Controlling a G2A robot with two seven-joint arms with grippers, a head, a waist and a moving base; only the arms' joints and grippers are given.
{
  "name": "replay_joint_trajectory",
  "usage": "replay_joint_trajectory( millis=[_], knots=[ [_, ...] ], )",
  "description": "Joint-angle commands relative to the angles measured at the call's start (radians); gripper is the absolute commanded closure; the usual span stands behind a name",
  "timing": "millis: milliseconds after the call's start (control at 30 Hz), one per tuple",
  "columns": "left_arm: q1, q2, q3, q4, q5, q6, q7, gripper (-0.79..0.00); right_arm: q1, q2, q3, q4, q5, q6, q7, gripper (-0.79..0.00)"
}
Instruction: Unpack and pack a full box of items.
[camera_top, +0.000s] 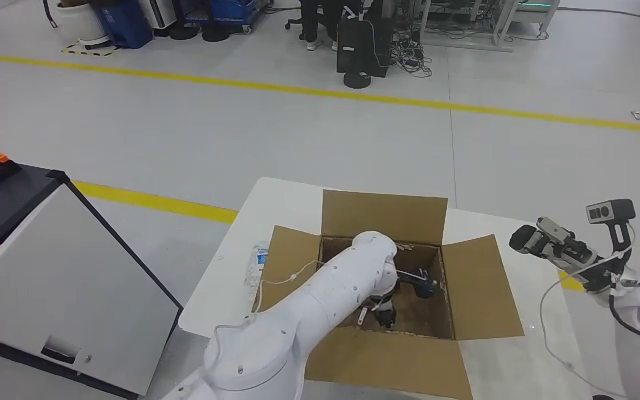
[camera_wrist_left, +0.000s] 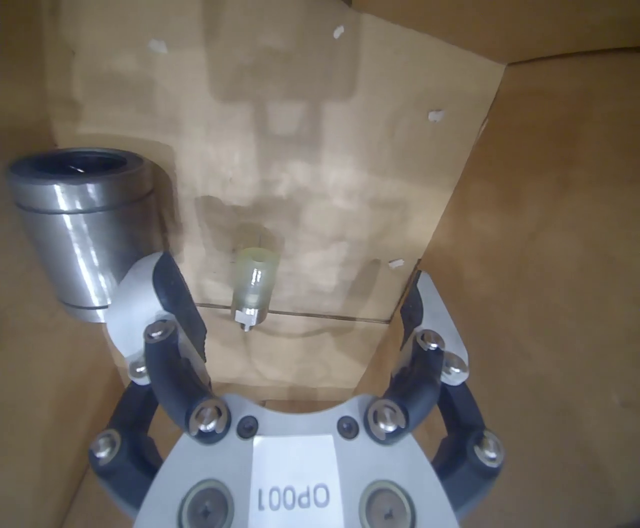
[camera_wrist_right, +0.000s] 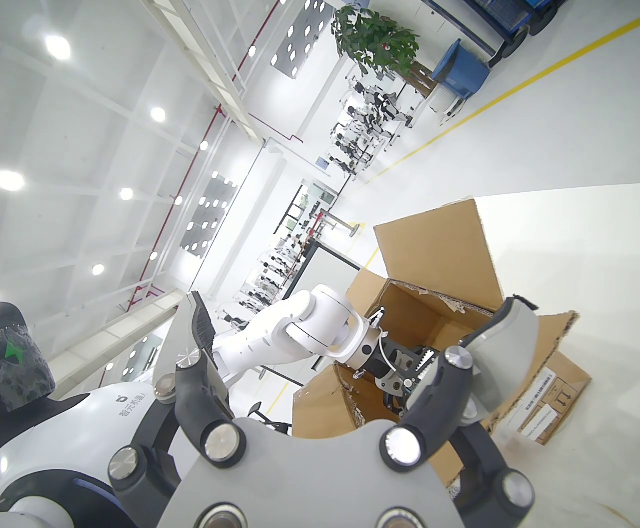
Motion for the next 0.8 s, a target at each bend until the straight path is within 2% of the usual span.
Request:
replay_joint_trajectory(
  millis=[0, 267, 400, 600, 767],
  knots=[
    [0.006, 0.000, 0.000, 0.006, 0.033, 0.003, 0.029, -0.723, 0.000, 0.000, 0.000, 0.000, 0.000, 0.000, 0.000, -0.785],
    [0.019, 0.000, 0.000, 0.016, 0.121, 0.009, 0.096, -0.542, 0.000, 0.000, 0.000, 0.000, 0.000, 0.000, 0.000, -0.785],
    [0.028, 0.000, 0.000, 0.019, 0.168, 0.018, 0.119, -0.551, 0.000, 0.000, 0.000, 0.000, 0.000, 0.000, 0.000, -0.785],
    [0.035, -0.002, -0.001, 0.017, 0.211, 0.035, 0.123, -0.520, 0.000, 0.000, 0.000, 0.000, 0.000, 0.000, 0.000, -0.785],
    [0.040, -0.003, -0.008, 0.015, 0.217, 0.034, 0.110, -0.385, 0.000, 0.000, 0.000, 0.000, 0.000, 0.000, 0.000, -0.785]
  ],
)
